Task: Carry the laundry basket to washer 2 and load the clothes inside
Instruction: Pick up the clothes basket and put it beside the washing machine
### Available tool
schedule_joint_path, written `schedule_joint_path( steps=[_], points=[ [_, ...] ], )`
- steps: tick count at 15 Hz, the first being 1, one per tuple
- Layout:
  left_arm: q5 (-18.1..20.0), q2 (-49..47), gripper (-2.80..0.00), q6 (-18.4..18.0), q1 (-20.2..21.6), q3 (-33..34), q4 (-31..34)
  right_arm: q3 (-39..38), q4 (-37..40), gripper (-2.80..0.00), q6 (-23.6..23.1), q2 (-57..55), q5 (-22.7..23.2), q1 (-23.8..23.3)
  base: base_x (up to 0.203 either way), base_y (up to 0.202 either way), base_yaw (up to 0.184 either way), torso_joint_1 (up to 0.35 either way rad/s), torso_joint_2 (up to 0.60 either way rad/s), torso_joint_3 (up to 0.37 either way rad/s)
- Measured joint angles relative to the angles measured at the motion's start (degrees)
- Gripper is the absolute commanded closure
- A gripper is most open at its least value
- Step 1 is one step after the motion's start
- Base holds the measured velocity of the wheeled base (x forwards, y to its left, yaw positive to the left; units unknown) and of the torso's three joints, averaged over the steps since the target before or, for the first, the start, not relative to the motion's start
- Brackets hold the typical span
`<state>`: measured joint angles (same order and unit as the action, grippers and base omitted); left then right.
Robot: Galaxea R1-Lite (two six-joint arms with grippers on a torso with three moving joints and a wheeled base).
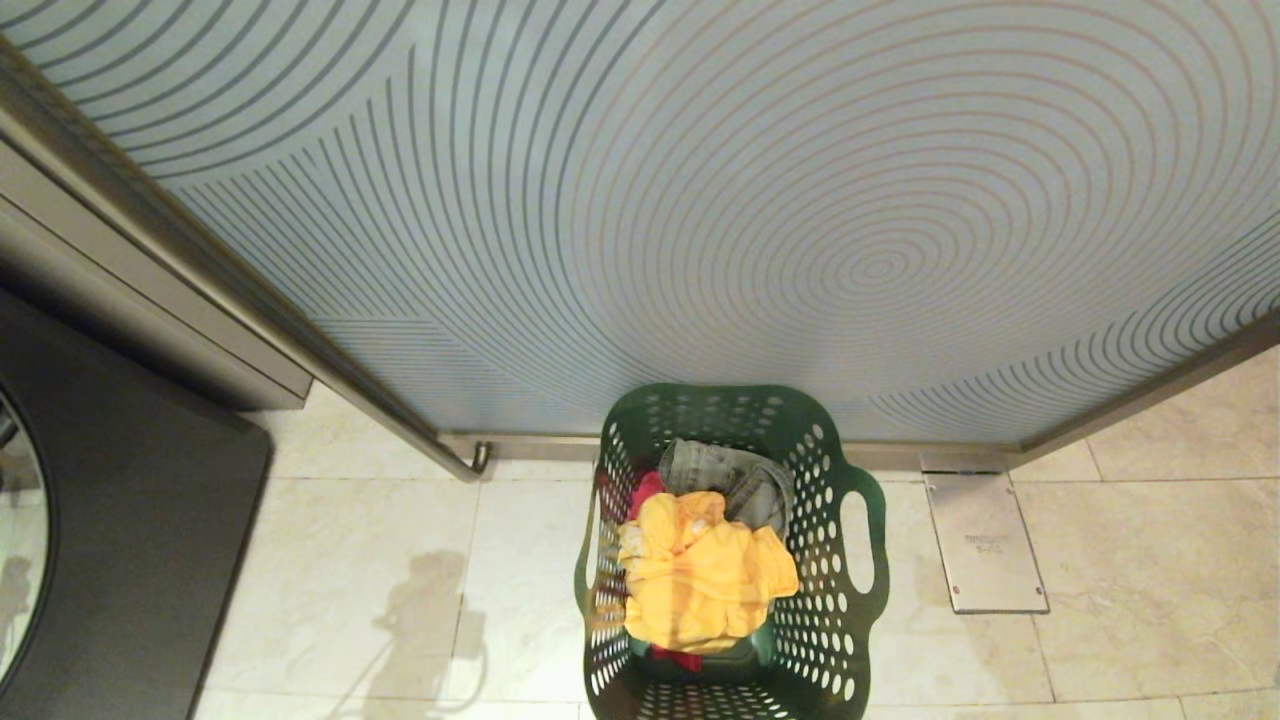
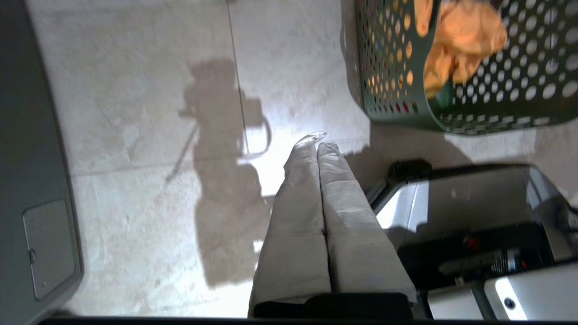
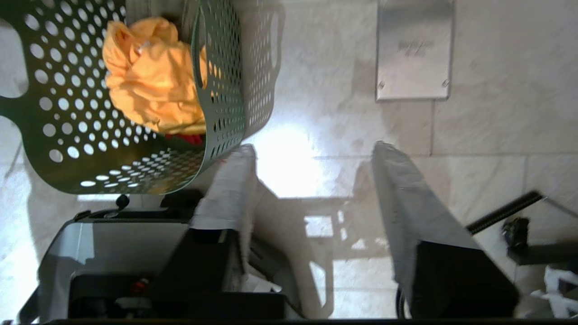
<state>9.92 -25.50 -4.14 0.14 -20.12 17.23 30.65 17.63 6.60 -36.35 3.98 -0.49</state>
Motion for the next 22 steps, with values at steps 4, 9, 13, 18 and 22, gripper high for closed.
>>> schedule_joint_path(
  steps=[4,9,13,18,22],
  points=[
    [3.1,-11.3,0.0,-2.2,-1.1,-1.3,-1.1,1.6,-7.9,-2.8,3.8,-15.6,2.8,2.7,0.0,0.0,0.0,0.0,0.0,0.0],
    [4.0,-22.5,0.0,-2.0,-6.6,-1.0,-3.9,2.7,-20.0,-2.8,10.7,-31.8,3.2,10.5,0.0,0.0,0.0,0.0,0.0,0.0],
    [3.2,-35.7,0.0,1.9,-12.2,-0.1,-11.6,3.8,-30.3,-2.8,14.7,-45.3,1.8,14.0,0.0,0.0,0.0,0.0,0.0,0.0],
    [-8.5,-53.5,0.0,10.0,-29.5,-3.9,-29.2,8.3,-35.8,-2.8,15.8,-56.8,1.9,15.4,0.0,0.0,0.0,0.0,0.0,0.0],
    [-24.1,-62.5,0.0,14.3,-42.6,-13.2,-31.3,11.5,-35.3,-2.8,18.0,-61.3,2.1,15.0,0.0,0.0,0.0,0.0,0.0,0.0]
  ],
)
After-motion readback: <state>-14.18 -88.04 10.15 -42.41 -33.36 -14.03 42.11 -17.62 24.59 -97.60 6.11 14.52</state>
